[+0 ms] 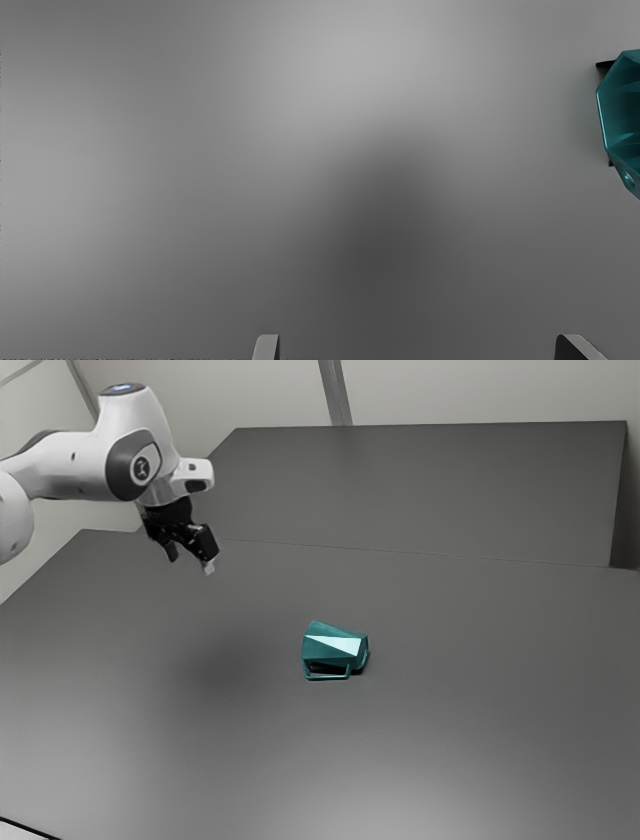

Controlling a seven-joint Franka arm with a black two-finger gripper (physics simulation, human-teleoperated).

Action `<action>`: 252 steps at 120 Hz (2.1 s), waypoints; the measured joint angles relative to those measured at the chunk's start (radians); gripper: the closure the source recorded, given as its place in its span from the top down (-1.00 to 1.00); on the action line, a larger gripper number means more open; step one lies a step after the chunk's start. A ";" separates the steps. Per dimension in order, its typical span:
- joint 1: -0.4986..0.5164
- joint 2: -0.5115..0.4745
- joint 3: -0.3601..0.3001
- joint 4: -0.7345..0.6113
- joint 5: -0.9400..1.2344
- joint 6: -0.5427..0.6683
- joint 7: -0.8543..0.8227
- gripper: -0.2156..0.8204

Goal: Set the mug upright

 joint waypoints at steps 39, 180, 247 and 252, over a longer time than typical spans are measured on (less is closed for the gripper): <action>0.008 -0.031 0.017 -0.090 -0.317 0.043 0.007 0.58; -0.104 0.354 0.021 -0.054 -1.017 0.107 0.159 0.55; -0.119 0.325 0.020 -0.032 -1.022 0.100 0.184 -0.67; -0.124 0.325 0.019 -0.030 -1.023 0.099 0.184 -0.73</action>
